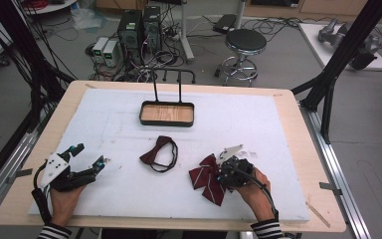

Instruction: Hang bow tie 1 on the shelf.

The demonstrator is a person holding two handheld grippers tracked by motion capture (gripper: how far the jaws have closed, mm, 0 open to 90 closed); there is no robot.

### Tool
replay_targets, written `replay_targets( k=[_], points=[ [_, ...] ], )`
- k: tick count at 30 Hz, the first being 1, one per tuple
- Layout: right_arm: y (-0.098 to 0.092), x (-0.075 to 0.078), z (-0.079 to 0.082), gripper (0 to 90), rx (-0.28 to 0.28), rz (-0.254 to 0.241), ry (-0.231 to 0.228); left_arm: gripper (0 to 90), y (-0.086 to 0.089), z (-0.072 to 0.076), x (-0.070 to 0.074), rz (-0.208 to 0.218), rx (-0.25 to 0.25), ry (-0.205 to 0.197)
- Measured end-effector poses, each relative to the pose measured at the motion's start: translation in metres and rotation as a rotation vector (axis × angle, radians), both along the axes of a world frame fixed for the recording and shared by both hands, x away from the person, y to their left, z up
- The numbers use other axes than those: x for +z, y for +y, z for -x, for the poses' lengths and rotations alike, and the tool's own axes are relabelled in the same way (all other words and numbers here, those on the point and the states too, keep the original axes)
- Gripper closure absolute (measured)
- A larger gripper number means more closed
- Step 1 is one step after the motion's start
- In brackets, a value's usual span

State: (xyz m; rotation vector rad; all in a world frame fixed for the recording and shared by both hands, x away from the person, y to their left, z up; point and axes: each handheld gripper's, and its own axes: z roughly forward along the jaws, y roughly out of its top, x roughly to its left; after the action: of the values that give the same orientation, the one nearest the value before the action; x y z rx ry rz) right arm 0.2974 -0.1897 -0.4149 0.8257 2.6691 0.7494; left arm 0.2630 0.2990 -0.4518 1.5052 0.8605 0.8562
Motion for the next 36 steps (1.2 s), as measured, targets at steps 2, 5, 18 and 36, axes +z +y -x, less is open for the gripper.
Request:
replay_targets(
  k=[2,5,18,36],
  points=[
    [-0.002,0.003,0.001,74.9,-0.014,-0.037,-0.029,17.1,0.000,0.000,0.000,0.001,0.000,0.000],
    [-0.007,0.012,0.004,75.0,-0.046,-0.121,-0.087,17.1,0.000,0.000,0.000,0.001,0.001,0.001],
    [-0.030,0.036,0.009,74.9,-0.143,-0.453,-0.294,17.1,0.000,0.000,0.000,-0.002,0.003,0.001],
    [-0.030,0.054,-0.002,74.8,-0.224,-0.620,-0.453,17.1,0.000,0.000,0.000,-0.002,0.002,0.002]
  ],
)
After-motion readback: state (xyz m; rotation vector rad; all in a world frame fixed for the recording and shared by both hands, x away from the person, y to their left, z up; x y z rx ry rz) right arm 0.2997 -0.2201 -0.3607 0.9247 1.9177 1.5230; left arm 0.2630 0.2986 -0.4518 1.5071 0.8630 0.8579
